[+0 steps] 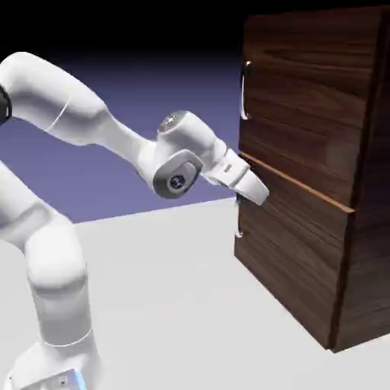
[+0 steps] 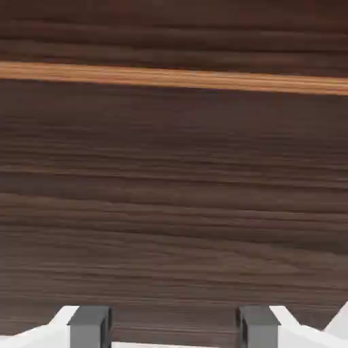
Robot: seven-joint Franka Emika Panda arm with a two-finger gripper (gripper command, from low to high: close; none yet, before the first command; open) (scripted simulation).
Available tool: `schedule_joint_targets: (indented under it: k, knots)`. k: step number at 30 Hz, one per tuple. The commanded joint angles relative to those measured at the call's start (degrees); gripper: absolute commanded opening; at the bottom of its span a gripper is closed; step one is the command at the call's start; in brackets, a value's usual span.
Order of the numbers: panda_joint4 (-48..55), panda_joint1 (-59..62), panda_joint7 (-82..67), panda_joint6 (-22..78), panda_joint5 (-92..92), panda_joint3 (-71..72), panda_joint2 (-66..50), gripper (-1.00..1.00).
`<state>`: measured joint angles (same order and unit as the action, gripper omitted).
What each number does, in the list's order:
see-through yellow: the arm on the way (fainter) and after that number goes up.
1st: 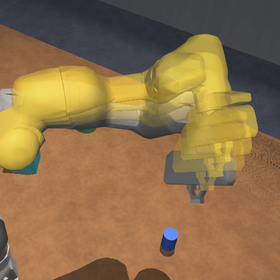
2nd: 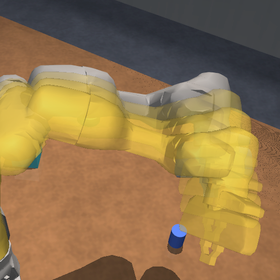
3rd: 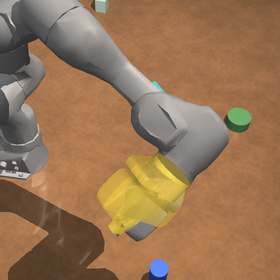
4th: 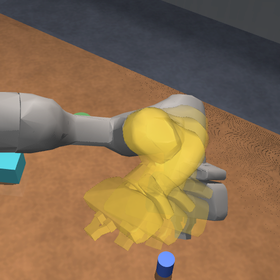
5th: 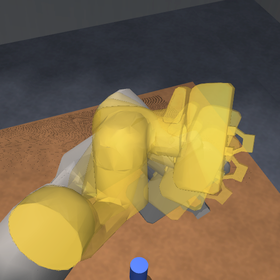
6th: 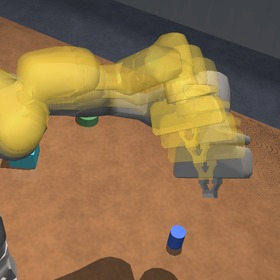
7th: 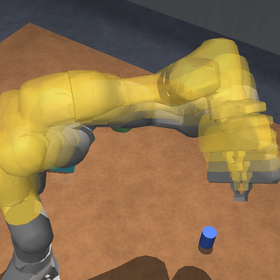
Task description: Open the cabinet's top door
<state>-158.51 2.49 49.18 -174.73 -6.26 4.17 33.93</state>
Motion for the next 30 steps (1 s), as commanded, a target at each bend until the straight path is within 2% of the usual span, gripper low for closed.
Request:
schedule_joint_targets:
  k: [1,30]
  knots:
    - [0.9,1.2,2.5,-0.3,-2.3,1.5,0.5,0.0]
    - [27.7,35.4,74.8,-8.1,-69.6,46.4,14.1,0.0]
